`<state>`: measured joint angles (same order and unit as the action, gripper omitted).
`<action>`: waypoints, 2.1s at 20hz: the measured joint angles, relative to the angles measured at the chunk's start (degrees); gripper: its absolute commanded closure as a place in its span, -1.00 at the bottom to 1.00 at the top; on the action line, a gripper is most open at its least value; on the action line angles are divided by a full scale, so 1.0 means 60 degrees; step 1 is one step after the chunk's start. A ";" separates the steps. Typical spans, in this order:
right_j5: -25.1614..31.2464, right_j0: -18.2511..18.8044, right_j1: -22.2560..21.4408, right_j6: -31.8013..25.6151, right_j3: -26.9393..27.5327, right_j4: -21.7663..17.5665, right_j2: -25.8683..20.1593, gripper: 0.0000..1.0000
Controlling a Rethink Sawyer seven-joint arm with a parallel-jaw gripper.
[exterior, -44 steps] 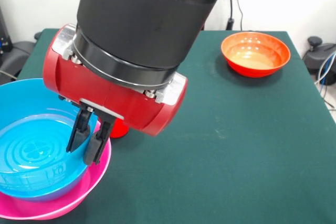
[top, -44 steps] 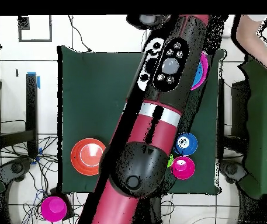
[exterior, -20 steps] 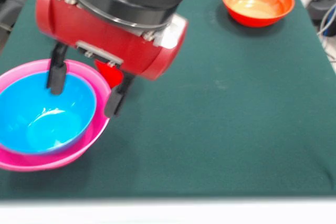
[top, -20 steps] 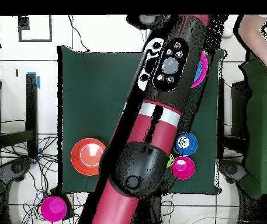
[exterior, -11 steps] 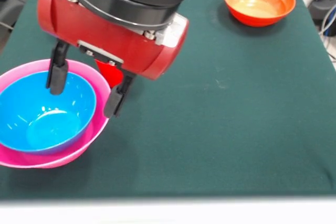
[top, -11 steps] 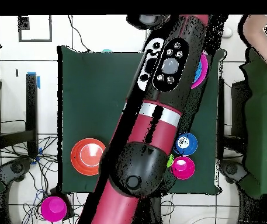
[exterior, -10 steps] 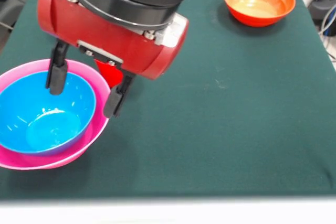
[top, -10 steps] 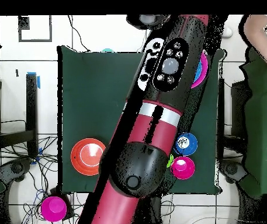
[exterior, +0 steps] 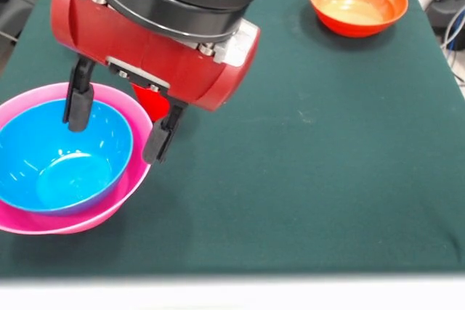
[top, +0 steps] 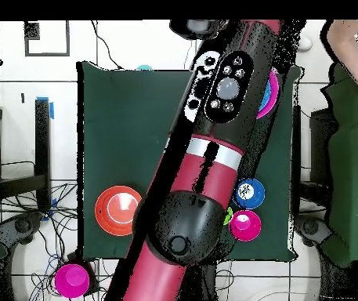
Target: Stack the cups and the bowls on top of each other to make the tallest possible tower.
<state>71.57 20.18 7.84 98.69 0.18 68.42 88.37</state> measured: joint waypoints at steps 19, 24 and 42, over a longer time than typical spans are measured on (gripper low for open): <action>0.0000 -0.0720 -0.0086 0.0000 -0.0404 -0.0901 -0.0114 -1.00; 0.0000 -0.1108 -0.0342 0.0000 -0.0758 -0.1430 -0.0368 -1.00; -0.1246 -0.5060 -0.2280 0.0000 -0.5386 -0.4685 -0.2286 -1.00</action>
<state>64.09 -10.18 -5.84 98.69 -32.13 40.31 74.66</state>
